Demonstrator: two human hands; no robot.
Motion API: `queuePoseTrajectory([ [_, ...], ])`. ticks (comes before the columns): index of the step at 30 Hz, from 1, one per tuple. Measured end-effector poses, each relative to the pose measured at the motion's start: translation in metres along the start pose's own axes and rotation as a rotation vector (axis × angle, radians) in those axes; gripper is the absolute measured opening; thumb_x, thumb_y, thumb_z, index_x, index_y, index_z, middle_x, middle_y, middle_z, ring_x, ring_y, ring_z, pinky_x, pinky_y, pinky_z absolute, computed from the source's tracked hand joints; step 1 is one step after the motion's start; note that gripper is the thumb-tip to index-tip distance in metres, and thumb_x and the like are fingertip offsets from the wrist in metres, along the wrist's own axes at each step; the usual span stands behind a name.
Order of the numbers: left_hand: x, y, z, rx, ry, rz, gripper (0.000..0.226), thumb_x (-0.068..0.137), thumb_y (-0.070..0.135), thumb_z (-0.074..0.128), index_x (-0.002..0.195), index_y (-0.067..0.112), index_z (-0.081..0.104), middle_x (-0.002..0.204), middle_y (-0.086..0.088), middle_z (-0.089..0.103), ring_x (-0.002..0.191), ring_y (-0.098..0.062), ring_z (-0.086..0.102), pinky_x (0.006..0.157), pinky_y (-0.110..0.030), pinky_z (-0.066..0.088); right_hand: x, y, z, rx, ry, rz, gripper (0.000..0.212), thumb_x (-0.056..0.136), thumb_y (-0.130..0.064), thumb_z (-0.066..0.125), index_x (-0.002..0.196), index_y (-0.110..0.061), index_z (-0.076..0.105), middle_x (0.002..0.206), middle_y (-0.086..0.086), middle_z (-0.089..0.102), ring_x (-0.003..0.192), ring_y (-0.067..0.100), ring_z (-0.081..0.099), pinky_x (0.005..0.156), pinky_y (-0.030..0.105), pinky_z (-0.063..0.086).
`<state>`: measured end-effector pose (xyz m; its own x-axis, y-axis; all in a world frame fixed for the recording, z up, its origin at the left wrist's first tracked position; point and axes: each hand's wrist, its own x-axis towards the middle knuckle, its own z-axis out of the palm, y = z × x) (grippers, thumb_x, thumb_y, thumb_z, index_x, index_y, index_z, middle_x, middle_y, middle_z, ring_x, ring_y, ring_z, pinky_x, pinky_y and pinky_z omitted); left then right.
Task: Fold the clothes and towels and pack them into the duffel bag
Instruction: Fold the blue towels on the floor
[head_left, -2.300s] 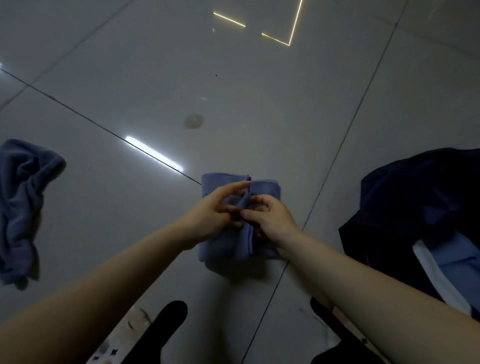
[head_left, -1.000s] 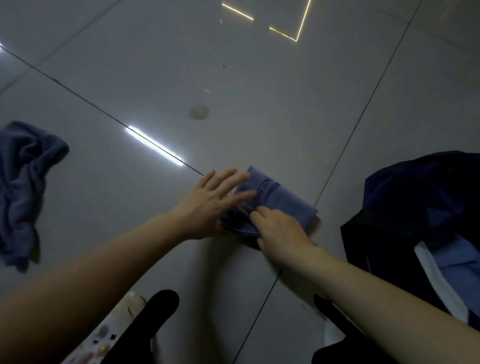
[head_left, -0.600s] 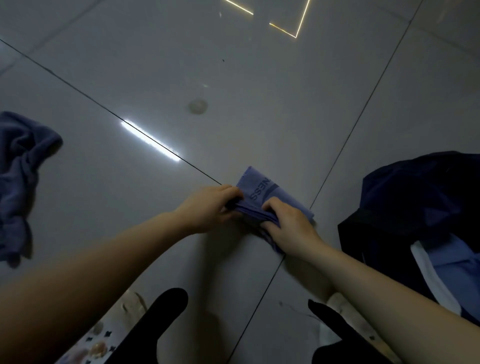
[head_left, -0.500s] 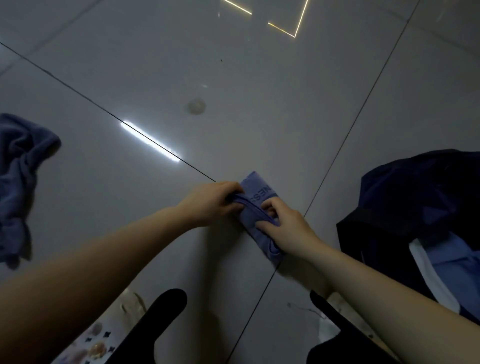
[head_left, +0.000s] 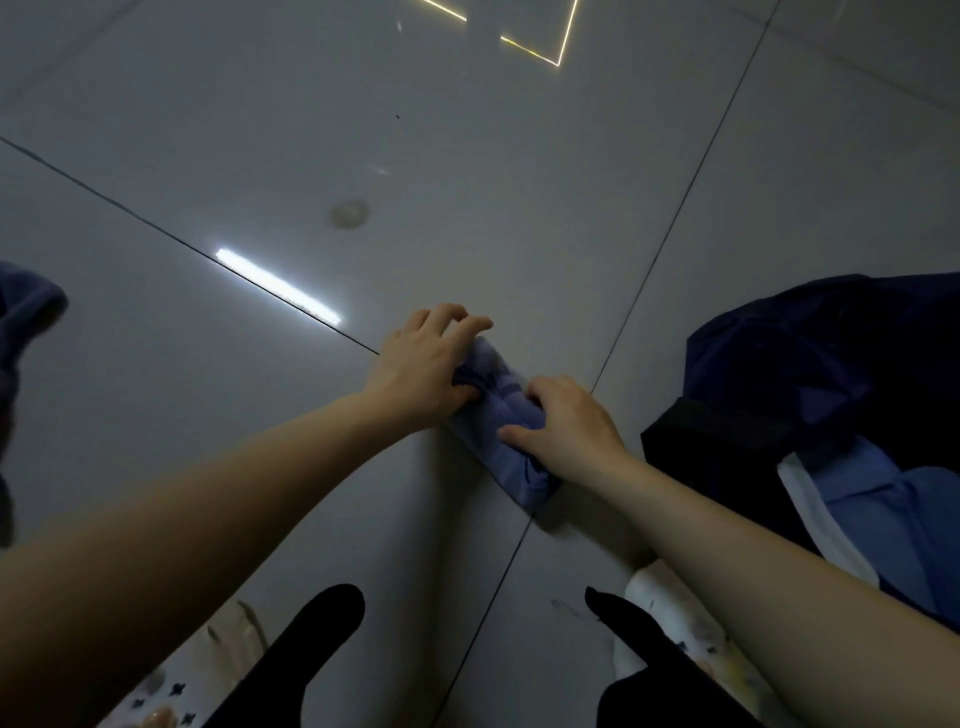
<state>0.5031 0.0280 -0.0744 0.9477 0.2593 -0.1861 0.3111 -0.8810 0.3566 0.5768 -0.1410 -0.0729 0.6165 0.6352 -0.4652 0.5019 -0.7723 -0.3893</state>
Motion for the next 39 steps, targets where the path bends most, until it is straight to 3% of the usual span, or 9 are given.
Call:
queuePoseTrajectory([
  [4,-0.016,0.009,-0.012,0.099,0.160,0.255,0.079,0.061,0.032,0.083,0.130,0.019,0.046,0.126,-0.015,0.054,0.108,-0.040,0.054,0.086,-0.049,0.051,-0.020,0.006,-0.029,0.129,0.097,-0.050,0.034,0.083,-0.037,0.068,0.086,-0.021,0.038,0.079,-0.008,0.041,0.077,0.020,0.045,0.061,0.032,0.031],
  [10,-0.018,0.066,-0.050,0.317,-0.041,0.591,0.078,0.081,0.059,0.059,0.145,0.024,0.034,0.150,-0.001,0.039,0.144,-0.022,0.023,0.117,-0.054,0.006,-0.079,0.016,-0.076,-0.028,0.143,-0.182,0.029,0.084,-0.040,0.067,0.089,-0.029,0.040,0.072,-0.014,0.045,0.062,0.004,0.043,0.051,0.016,0.025],
  [13,-0.006,0.105,-0.070,0.433,-0.234,0.628,0.058,0.089,0.053,0.053,0.139,0.029,0.037,0.138,0.005,0.047,0.135,-0.017,0.037,0.116,-0.051,-0.006,-0.108,0.027,-0.092,-0.020,0.168,-0.185,0.029,0.082,-0.041,0.070,0.090,-0.026,0.046,0.079,-0.008,0.058,0.073,0.015,0.055,0.057,0.024,0.033],
  [17,0.003,0.154,-0.082,0.532,-0.215,0.798,0.041,0.091,0.043,0.051,0.128,0.027,0.048,0.123,0.002,0.057,0.116,-0.023,0.054,0.114,-0.047,0.018,-0.140,0.056,-0.108,0.033,0.271,-0.156,0.033,0.080,-0.040,0.073,0.083,-0.025,0.044,0.071,-0.008,0.054,0.070,0.020,0.058,0.058,0.031,0.035],
  [19,0.008,0.176,-0.075,0.464,-0.072,0.847,0.032,0.083,0.036,0.058,0.112,0.024,0.061,0.106,0.002,0.065,0.101,-0.024,0.062,0.095,-0.043,0.042,-0.154,0.076,-0.117,0.059,0.347,-0.100,0.031,0.080,-0.039,0.073,0.083,-0.022,0.047,0.067,-0.010,0.052,0.062,0.015,0.053,0.054,0.031,0.034],
  [22,0.017,0.207,-0.055,0.361,0.088,0.864,0.026,0.076,0.032,0.053,0.098,0.026,0.066,0.091,0.006,0.067,0.083,-0.021,0.065,0.073,-0.036,0.049,-0.174,0.110,-0.126,0.097,0.438,-0.030,0.027,0.082,-0.041,0.070,0.086,-0.024,0.050,0.067,-0.009,0.054,0.058,0.011,0.049,0.049,0.026,0.034],
  [28,0.042,0.261,-0.013,0.102,0.131,0.767,0.045,0.072,0.043,0.045,0.108,0.027,0.067,0.108,0.000,0.064,0.100,-0.026,0.063,0.080,-0.039,0.049,-0.194,0.173,-0.124,-0.065,0.529,-0.031,0.039,0.087,-0.036,0.064,0.117,-0.035,0.039,0.084,-0.008,0.066,0.066,0.017,0.056,0.043,0.017,0.031],
  [34,0.060,0.282,0.022,-0.107,0.211,0.618,0.056,0.077,0.039,0.063,0.130,0.024,0.053,0.133,-0.009,0.049,0.124,-0.032,0.045,0.093,-0.054,0.041,-0.205,0.217,-0.135,-0.270,0.663,0.002,0.043,0.082,-0.026,0.060,0.123,-0.023,0.048,0.093,0.007,0.067,0.066,0.029,0.066,0.041,0.042,0.052],
  [39,0.034,0.306,0.024,-0.586,0.271,0.407,0.037,0.087,0.027,0.065,0.119,0.031,0.047,0.099,0.008,0.059,0.083,-0.005,0.056,0.068,-0.023,0.050,-0.206,0.215,-0.140,-0.286,0.742,0.226,0.054,0.076,-0.025,0.080,0.121,-0.018,0.051,0.081,0.000,0.069,0.062,0.023,0.065,0.040,0.028,0.041],
])
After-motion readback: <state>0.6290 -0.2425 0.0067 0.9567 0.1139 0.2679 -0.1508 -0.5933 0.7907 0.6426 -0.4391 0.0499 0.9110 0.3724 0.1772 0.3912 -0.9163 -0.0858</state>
